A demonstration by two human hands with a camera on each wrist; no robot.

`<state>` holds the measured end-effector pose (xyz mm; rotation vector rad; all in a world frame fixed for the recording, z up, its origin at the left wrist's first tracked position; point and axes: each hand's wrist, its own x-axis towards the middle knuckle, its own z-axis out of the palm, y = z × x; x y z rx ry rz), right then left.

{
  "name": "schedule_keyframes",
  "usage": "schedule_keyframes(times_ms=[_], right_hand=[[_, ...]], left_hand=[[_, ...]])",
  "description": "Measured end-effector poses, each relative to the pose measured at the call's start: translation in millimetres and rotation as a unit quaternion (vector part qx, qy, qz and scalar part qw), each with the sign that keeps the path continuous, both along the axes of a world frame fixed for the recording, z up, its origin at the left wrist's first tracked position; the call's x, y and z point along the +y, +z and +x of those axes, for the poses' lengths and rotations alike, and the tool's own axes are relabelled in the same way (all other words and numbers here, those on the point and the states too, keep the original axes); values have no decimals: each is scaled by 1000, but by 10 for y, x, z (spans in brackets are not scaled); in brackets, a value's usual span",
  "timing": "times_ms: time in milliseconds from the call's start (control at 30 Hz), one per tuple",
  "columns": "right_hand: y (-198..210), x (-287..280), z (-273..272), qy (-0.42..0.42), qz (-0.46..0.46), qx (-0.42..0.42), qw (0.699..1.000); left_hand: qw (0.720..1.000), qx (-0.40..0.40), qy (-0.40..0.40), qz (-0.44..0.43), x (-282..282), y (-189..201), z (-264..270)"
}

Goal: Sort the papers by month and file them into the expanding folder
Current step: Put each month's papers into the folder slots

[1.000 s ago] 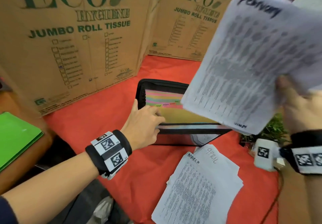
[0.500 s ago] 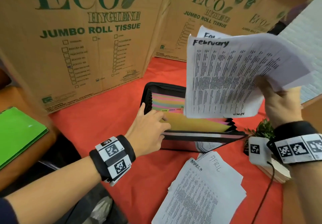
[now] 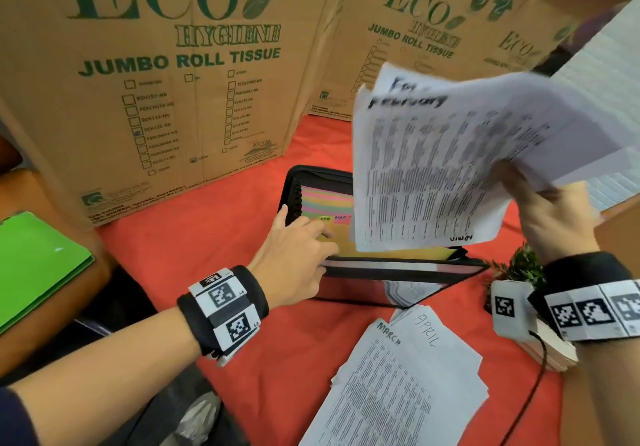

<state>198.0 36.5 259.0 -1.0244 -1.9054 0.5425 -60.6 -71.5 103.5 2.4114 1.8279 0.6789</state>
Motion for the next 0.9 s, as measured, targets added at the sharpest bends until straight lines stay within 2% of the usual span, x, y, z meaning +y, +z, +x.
schedule_keyframes(times_ms=[133,233,367,500,600,733,900], right_hand=[[-145,-6,31,54,-49,-152,986],[-294,26,57,91,-39,-288,952],[-441,47,16,120,-12,-387,914],[-555,38,-69,101,5,-490,866],[-561,31,-111,108,-11,-516,850],[-378,54,-99,95,-31,-509,855],[-125,114,-61,65,10,-495,866]], left_hand=[[1000,0,-3,4,17,0,-10],[999,-17,7,27,20,-5,-5],[998,-29,39,46,0,16,23],[994,-63,68,52,-19,47,48],[994,-51,88,45,-18,37,48],[996,-17,76,31,-29,25,48],[998,-18,59,31,-42,58,41]])
